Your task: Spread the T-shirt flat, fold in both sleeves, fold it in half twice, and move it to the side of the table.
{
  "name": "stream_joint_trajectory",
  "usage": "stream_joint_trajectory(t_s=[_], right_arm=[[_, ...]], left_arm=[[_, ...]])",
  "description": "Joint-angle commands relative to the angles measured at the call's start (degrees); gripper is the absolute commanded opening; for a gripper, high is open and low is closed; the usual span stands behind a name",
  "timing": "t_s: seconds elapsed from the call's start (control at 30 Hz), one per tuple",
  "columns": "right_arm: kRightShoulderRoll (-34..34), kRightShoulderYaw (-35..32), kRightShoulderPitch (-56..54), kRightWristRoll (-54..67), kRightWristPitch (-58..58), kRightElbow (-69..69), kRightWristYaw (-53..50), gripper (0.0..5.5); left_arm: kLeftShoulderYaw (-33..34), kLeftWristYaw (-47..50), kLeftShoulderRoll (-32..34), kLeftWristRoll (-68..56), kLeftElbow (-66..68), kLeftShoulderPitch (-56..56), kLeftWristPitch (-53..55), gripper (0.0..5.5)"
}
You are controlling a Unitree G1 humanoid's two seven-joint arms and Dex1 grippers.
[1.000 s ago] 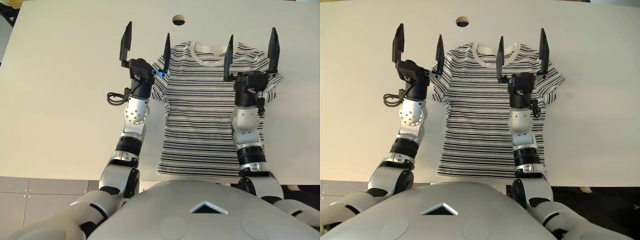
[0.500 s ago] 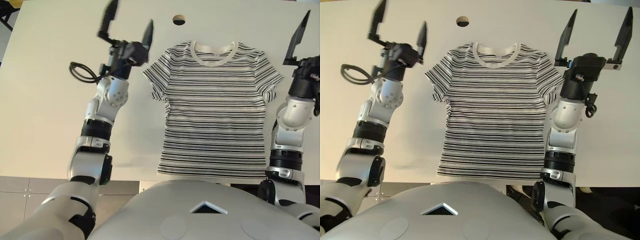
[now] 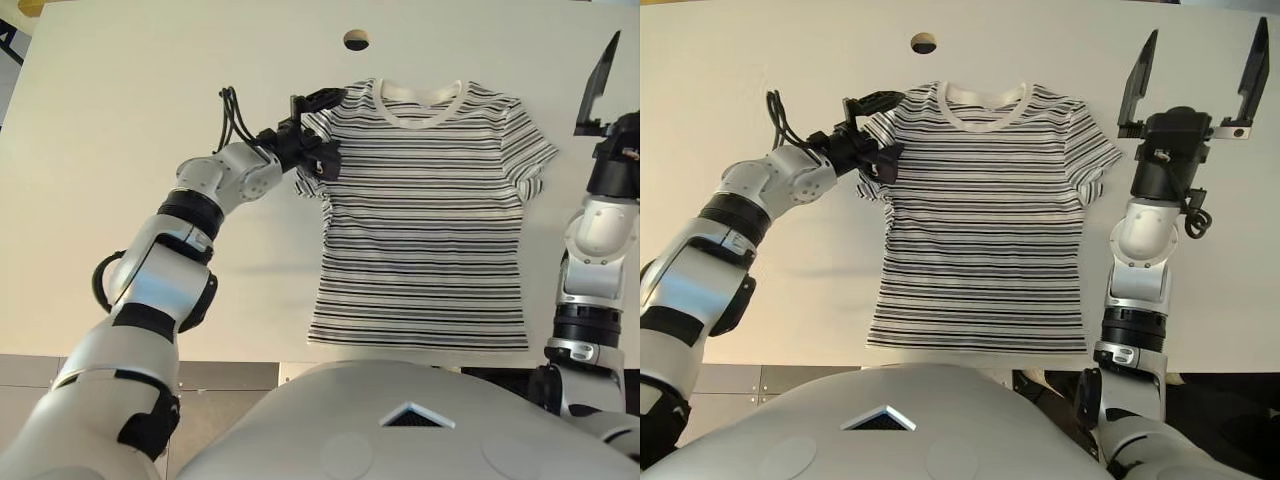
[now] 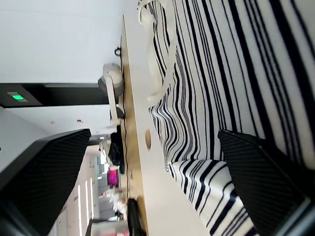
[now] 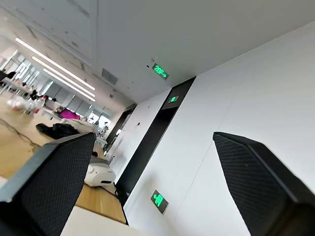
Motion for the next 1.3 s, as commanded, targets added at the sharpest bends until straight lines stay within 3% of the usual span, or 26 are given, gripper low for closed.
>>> stream_joint_trajectory(t_s=[0.03, 0.27, 0.5, 0.67, 0.93, 1.2, 1.3], right_arm=[[-1.16, 0.65, 0.14, -0.99, 0.73, -0.46, 0.37, 4.41], [-1.35, 2.75, -0.89, -2.49, 0.90, 0.00, 0.03, 4.41], [-2.02, 5.21, -1.14, -3.93, 0.37, 1.46, 0.20, 4.41], [-3.54, 8.38, -0.82, -5.53, -0.53, 0.30, 2.68, 4.41], [-4.81, 10.52, -1.25, -5.69, -0.46, -1.70, 5.06, 4.41], [-4.48, 10.77, -0.89, -6.57, -0.29, -1.79, 4.13, 4.41], [-4.25, 11.04, -0.55, -6.75, -0.12, -2.06, 4.11, 4.41]], left_arm=[[-0.84, -1.46, 4.93, -1.06, -4.09, 6.98, -0.23, 4.82], [0.83, 0.11, 7.27, -5.06, -13.23, 11.11, -0.16, 4.82], [10.25, 20.86, 8.25, -4.93, -15.23, 7.49, 8.27, 4.82], [11.43, 25.46, 10.94, -2.90, -14.45, 7.26, 13.86, 4.82], [11.91, 8.49, 18.66, -7.66, -24.42, 23.07, 14.97, 4.82], [1.91, 1.55, 15.07, 0.51, -7.22, 11.31, 14.36, 4.82], [-1.94, 0.70, 14.17, 1.87, -5.32, 9.84, 9.23, 4.82]])
